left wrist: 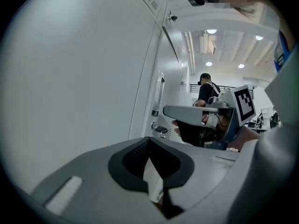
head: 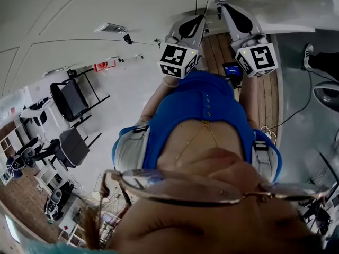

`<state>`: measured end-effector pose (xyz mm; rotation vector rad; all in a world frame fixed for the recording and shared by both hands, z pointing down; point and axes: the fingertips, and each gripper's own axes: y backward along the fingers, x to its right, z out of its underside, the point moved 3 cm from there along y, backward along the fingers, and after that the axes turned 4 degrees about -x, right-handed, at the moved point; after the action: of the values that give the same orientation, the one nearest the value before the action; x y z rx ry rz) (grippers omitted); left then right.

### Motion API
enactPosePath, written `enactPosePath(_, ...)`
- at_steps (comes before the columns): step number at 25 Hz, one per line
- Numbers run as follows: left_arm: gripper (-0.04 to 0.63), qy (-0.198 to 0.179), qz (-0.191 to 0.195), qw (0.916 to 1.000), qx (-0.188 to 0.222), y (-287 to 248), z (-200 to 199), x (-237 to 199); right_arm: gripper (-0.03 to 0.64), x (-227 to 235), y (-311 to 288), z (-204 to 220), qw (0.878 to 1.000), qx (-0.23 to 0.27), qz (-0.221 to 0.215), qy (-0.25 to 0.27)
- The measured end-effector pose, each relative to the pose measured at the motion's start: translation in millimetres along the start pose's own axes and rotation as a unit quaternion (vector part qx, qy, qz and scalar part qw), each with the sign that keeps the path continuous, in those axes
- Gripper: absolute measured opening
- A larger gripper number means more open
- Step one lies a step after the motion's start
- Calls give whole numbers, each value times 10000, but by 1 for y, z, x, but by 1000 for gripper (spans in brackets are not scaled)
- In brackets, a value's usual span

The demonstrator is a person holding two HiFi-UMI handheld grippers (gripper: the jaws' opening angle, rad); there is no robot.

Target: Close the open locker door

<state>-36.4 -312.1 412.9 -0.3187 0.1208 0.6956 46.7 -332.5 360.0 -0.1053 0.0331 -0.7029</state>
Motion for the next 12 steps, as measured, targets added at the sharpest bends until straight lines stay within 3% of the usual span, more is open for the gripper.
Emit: enactPosePath(12,-3,-72,-34,9997,239,11,-5,29,3,-25,25,15,9998,-166,14,110)
